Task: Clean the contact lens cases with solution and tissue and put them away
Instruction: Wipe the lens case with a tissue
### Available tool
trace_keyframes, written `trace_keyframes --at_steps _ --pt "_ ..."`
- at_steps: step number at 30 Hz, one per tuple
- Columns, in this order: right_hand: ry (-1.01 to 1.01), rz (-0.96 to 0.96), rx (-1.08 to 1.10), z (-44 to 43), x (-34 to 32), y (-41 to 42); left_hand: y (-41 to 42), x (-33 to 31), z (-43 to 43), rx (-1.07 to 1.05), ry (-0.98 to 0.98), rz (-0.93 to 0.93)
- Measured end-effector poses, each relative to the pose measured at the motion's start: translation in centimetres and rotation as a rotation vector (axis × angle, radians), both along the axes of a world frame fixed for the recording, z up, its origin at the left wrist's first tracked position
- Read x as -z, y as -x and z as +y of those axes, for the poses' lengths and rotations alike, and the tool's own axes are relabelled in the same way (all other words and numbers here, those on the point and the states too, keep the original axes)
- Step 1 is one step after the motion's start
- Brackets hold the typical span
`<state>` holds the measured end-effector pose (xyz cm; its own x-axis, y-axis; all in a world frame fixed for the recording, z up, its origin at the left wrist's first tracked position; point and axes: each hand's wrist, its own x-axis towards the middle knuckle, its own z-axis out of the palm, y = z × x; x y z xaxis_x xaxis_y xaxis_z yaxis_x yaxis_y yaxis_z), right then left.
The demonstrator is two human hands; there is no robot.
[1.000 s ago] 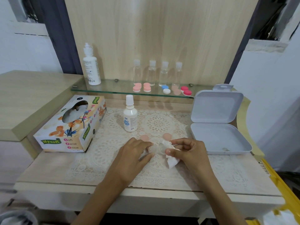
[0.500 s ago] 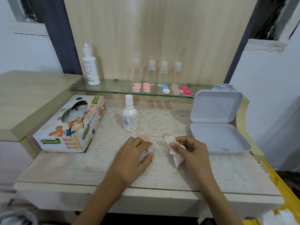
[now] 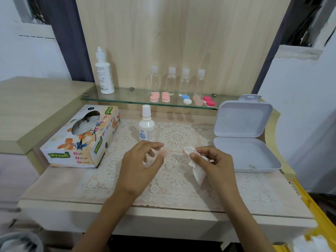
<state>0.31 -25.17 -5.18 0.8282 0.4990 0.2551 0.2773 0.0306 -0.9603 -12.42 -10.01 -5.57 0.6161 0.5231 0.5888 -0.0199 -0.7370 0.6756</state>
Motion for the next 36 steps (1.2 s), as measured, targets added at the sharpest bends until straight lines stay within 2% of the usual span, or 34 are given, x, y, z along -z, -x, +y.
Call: trace_keyframes --at_steps 9,16,21,24,29,36 --pt "-0.040 -0.014 -0.109 3.3 -2.4 3.0 3.7 -2.1 2.7 -0.064 0.094 -0.026" --pt "-0.038 -0.007 -0.319 8.6 -2.9 7.7 10.4 -2.1 5.8 -0.204 0.098 -0.014" --pt "-0.036 0.022 -0.477 12.5 -2.7 12.3 16.5 -2.2 7.7 -0.276 0.064 -0.051" --pt "-0.054 0.043 -0.586 14.6 -2.6 15.6 19.9 -2.1 8.6 -0.390 0.078 -0.053" --pt "-0.024 0.020 -0.749 17.5 -2.1 21.8 25.8 -0.6 9.7 -0.551 0.155 -0.070" --pt "0.098 -0.072 -0.894 20.9 1.2 30.7 33.2 3.4 11.3 -0.719 0.213 -0.001"
